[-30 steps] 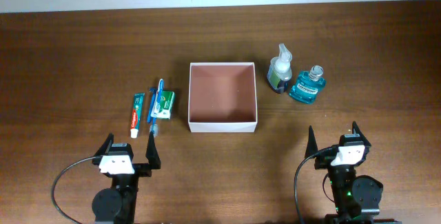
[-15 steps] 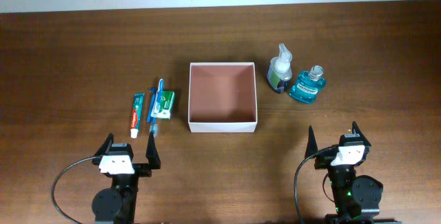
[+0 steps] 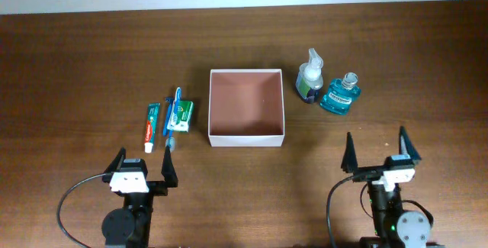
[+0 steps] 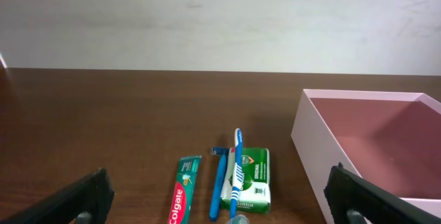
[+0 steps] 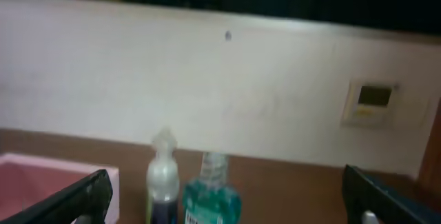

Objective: Pack container
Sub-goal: 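Move right gripper over the blue Listerine bottle and lower onto its cap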

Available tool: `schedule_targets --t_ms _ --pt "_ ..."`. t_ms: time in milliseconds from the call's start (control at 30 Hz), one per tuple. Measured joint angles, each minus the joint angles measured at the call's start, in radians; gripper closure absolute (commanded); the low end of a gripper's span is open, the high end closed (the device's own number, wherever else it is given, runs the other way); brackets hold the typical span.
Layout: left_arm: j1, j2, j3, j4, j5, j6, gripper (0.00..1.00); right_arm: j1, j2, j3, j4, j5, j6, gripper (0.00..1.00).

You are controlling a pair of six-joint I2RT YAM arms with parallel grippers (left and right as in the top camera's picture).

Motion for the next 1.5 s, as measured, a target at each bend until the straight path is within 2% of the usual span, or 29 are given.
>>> schedule_targets --t_ms 133,267,467,567,733,933,1033,1167,1267,1500 --pt "0.000 0.000 0.000 0.000 0.000 0.000 0.01 0.000 0.004 0.041 0.000 0.020 0.049 0.01" --pt "0.000 0.000 0.000 0.000 0.000 0.000 0.01 0.000 0.072 0.160 -0.033 0.030 0.114 0.02" --pt "0.000 0.000 0.000 0.000 0.000 0.000 0.01 0.000 0.336 0.435 -0.168 0.031 0.158 0.01" --pt "0.000 0.000 0.000 0.000 0.000 0.000 0.01 0.000 0.529 0.619 -0.294 0.034 0.165 0.02" --pt "0.000 0.000 0.000 -0.001 0.000 0.000 0.01 0.000 0.857 0.958 -0.615 0.038 0.169 0.01" --pt "0.000 0.000 0.000 -0.001 0.000 0.000 0.01 0.000 1.168 1.257 -0.896 0.038 0.169 0.01" --pt "0.000 0.000 0.000 0.000 0.000 0.000 0.01 0.000 1.272 1.327 -0.904 0.018 0.169 0.01" --pt "0.000 0.000 0.000 0.000 0.000 0.000 0.01 0.000 1.313 1.332 -0.930 -0.034 0.169 0.01" --pt "0.000 0.000 0.000 -0.001 0.000 0.000 0.01 0.000 1.339 1.332 -0.940 -0.063 0.167 0.16" --pt "0.000 0.000 0.000 0.000 0.000 0.000 0.01 0.000 1.412 1.334 -0.968 -0.087 0.193 0.26"
